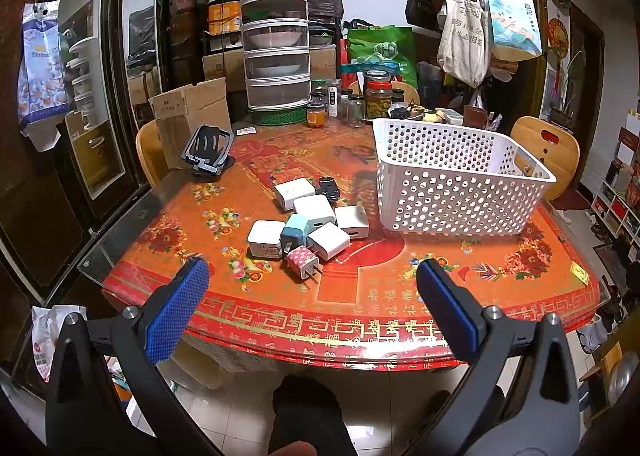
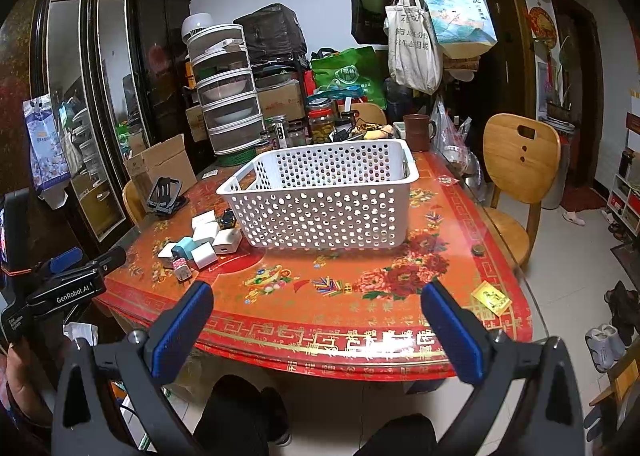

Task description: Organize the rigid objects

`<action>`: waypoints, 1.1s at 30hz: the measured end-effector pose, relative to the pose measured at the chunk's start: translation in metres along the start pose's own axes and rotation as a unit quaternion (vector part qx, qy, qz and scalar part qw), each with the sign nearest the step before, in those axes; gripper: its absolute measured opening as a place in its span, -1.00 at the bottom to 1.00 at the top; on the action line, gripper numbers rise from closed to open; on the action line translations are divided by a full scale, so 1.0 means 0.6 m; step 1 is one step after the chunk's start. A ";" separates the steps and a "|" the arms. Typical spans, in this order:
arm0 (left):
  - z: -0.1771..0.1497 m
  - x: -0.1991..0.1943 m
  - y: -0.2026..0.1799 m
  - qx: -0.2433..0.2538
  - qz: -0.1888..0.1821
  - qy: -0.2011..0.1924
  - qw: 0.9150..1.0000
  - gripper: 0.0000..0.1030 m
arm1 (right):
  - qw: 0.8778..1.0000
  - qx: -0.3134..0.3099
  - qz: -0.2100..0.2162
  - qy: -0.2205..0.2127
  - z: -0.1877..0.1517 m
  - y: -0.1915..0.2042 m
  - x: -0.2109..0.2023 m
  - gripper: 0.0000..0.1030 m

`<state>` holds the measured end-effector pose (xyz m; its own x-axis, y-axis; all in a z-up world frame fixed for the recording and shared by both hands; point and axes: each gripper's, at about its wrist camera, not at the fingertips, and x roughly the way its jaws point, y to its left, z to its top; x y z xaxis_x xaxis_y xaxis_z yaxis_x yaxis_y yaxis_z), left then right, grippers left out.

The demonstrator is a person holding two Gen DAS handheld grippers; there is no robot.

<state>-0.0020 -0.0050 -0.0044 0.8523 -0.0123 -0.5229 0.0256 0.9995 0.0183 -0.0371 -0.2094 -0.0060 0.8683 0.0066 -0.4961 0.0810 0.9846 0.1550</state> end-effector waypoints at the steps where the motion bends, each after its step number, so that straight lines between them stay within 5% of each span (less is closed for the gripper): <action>1: -0.001 0.000 -0.001 0.000 0.000 0.000 1.000 0.99 | 1.000 0.000 0.000 0.000 0.000 0.000 0.000 1.00; 29: -0.005 0.023 -0.002 -0.001 -0.002 0.010 1.000 0.99 | 1.000 0.001 -0.001 0.011 -0.007 -0.006 0.015 1.00; 33: -0.004 0.022 0.003 -0.006 -0.008 -0.021 1.000 0.99 | 1.000 0.006 -0.004 0.011 -0.008 -0.017 0.023 1.00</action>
<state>0.0081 -0.0033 -0.0131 0.8729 -0.0290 -0.4870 0.0335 0.9994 0.0005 -0.0283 -0.2183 -0.0184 0.8561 0.0026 -0.5168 0.0941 0.9825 0.1610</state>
